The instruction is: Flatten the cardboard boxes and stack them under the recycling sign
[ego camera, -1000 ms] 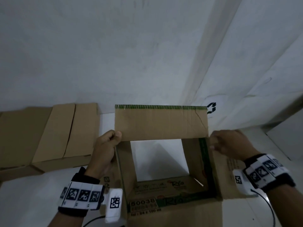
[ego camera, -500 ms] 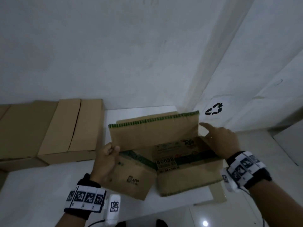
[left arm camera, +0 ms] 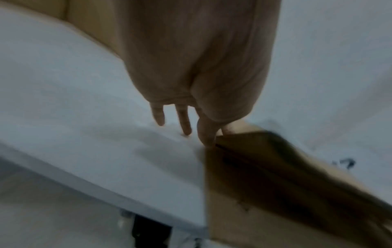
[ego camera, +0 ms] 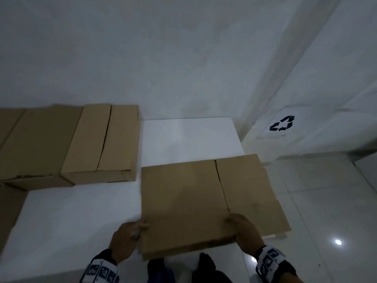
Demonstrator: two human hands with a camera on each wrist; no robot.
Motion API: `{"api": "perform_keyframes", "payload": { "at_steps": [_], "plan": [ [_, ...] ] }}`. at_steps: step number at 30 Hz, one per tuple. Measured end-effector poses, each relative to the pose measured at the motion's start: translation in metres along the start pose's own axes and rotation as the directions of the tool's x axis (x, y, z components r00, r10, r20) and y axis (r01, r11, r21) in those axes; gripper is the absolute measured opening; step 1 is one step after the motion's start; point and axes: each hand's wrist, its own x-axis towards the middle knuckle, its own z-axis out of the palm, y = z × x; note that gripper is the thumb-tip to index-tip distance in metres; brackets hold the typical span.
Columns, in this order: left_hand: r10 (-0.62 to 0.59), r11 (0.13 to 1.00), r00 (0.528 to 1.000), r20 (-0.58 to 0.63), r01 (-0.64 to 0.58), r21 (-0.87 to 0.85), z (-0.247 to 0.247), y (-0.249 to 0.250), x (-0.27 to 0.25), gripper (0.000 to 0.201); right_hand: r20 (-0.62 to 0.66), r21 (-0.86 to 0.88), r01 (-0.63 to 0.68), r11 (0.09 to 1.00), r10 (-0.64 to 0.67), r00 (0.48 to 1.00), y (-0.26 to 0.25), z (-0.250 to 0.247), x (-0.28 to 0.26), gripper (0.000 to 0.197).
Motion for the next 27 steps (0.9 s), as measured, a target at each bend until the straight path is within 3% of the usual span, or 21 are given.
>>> {"api": "perform_keyframes", "payload": {
  "at_steps": [2,3,4,6,7,8,10,13,17,27],
  "plan": [
    [0.082,0.985,0.996,0.026,-0.085,0.149,-0.001,-0.012,-0.001,0.053,0.067,-0.099,-0.004,0.995,0.011,0.998,0.002,0.008,-0.002,0.06],
    [0.113,0.976,0.993,0.029,-0.117,0.184,-0.001,-0.013,0.001,0.07,0.097,-0.189,0.018,0.982,0.0,0.995,0.001,0.008,-0.004,0.058],
    [0.105,0.972,0.994,0.011,-0.105,0.212,-0.002,-0.01,0.003,0.073,0.116,-0.244,0.059,0.968,-0.031,0.993,0.002,0.01,-0.002,0.051],
    [0.108,0.966,0.99,-0.092,-0.082,0.247,-0.007,0.014,0.003,0.043,0.109,-0.231,0.052,0.972,-0.027,0.994,-0.004,0.017,0.003,0.038],
    [0.125,0.963,0.975,-0.186,-0.073,0.261,-0.007,0.021,0.009,0.035,0.104,-0.266,0.013,0.964,0.015,0.995,-0.013,0.018,0.005,0.04],
    [0.138,0.956,0.963,-0.23,-0.069,0.285,-0.007,0.028,0.017,0.041,0.064,-0.301,-0.023,0.953,0.044,0.997,-0.02,0.021,0.008,0.044],
    [0.174,0.917,0.963,-0.205,-0.083,0.39,-0.005,0.037,0.034,0.065,0.066,-0.324,-0.012,0.946,0.035,0.997,-0.047,0.021,0.011,0.051],
    [0.052,0.814,0.999,0.004,-0.045,0.579,-0.002,0.045,0.057,0.097,0.092,-0.285,0.125,0.95,-0.103,0.99,-0.09,0.033,0.028,0.058],
    [0.009,0.742,1.0,0.024,-0.023,0.671,-0.006,0.055,0.07,0.102,0.217,-0.319,0.192,0.928,-0.126,0.968,-0.137,0.058,0.052,0.069],
    [-0.029,0.723,0.999,0.033,-0.001,0.691,-0.01,0.052,0.074,0.101,0.207,-0.392,0.159,0.906,-0.082,0.975,-0.165,0.08,0.091,0.094]
  ]
}}
